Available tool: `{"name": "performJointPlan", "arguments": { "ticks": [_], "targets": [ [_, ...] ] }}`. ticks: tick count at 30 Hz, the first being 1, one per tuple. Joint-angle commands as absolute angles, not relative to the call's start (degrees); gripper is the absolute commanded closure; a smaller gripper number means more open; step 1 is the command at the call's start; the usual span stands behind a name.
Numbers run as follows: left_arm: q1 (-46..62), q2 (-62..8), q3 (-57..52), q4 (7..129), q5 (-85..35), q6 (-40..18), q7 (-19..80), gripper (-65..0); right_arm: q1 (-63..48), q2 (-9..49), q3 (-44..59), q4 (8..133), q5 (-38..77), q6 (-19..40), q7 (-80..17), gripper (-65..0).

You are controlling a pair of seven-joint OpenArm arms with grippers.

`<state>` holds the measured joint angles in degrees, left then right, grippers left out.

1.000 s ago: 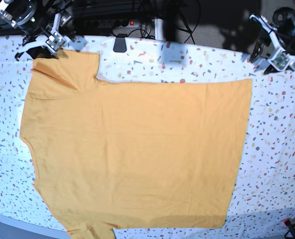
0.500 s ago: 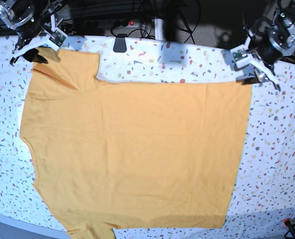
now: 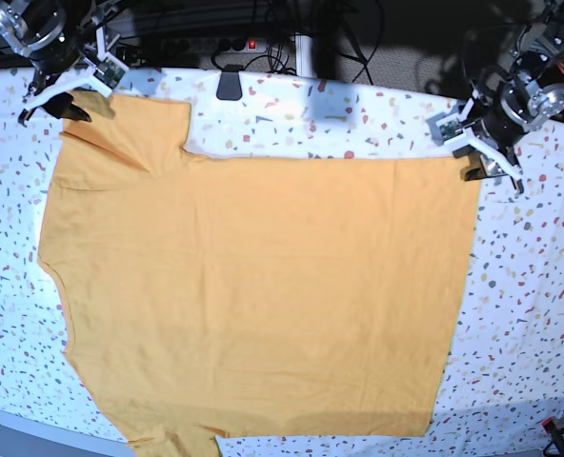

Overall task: Fold the T-shirt properly
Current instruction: 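Move both grippers down to the shirt's shoulder corners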

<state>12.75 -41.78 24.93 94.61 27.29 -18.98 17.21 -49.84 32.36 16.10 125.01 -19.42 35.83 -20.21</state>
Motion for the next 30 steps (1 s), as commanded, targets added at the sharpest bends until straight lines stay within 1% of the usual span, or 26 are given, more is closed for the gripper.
{"name": "performJointPlan", "arguments": {
  "ticks": [1,2,4,5,8,9,15,20,27,30],
  "targets": [
    [11.75,-41.91,25.23,93.97,27.66,-17.61,18.11,-27.0,-50.15,32.99,16.53,126.06,-19.29,35.53,-19.0,-36.0],
    [11.31,-41.41,25.65,93.17,27.59,-15.81,18.41,-26.4,-50.15,32.99,16.53,126.06,-19.29,35.53,-18.87,-36.0],
    [11.14,-40.42,25.71,92.31,27.62,-14.74,18.63,-22.9,-50.15,32.99,16.53,126.06,-19.29,35.53,-18.81,-36.0],
    [11.2,-39.97,25.71,92.23,27.62,-14.74,18.63,-19.0,-50.15,32.99,16.53,126.06,-19.29,35.55,-18.76,-36.0],
    [11.27,-39.05,25.71,92.23,27.59,-14.74,18.59,-3.4,-50.15,32.99,16.53,126.04,-19.29,35.55,-17.89,-36.0],
    [11.25,-39.03,25.71,92.29,27.59,-14.74,18.44,0.0,-50.15,32.99,16.53,126.04,-19.27,35.55,-17.78,-36.0],
    [11.25,-39.07,25.71,92.4,27.59,-14.74,18.33,0.0,-49.87,33.01,16.47,125.99,-17.63,35.55,-18.09,-36.0],
    [11.25,-39.05,25.71,92.4,27.57,-14.74,18.31,0.0,-46.52,33.01,15.75,125.97,-18.04,35.59,-19.31,-36.0],
    [11.27,-39.05,25.71,92.4,27.57,-14.74,18.33,0.0,-42.85,33.01,9.37,123.26,-18.09,35.64,-19.59,-36.0],
    [11.27,-39.05,25.71,92.4,27.59,-14.74,18.33,0.0,-41.41,33.01,5.58,119.28,-23.31,35.62,-19.4,-36.0]
  ]
}}
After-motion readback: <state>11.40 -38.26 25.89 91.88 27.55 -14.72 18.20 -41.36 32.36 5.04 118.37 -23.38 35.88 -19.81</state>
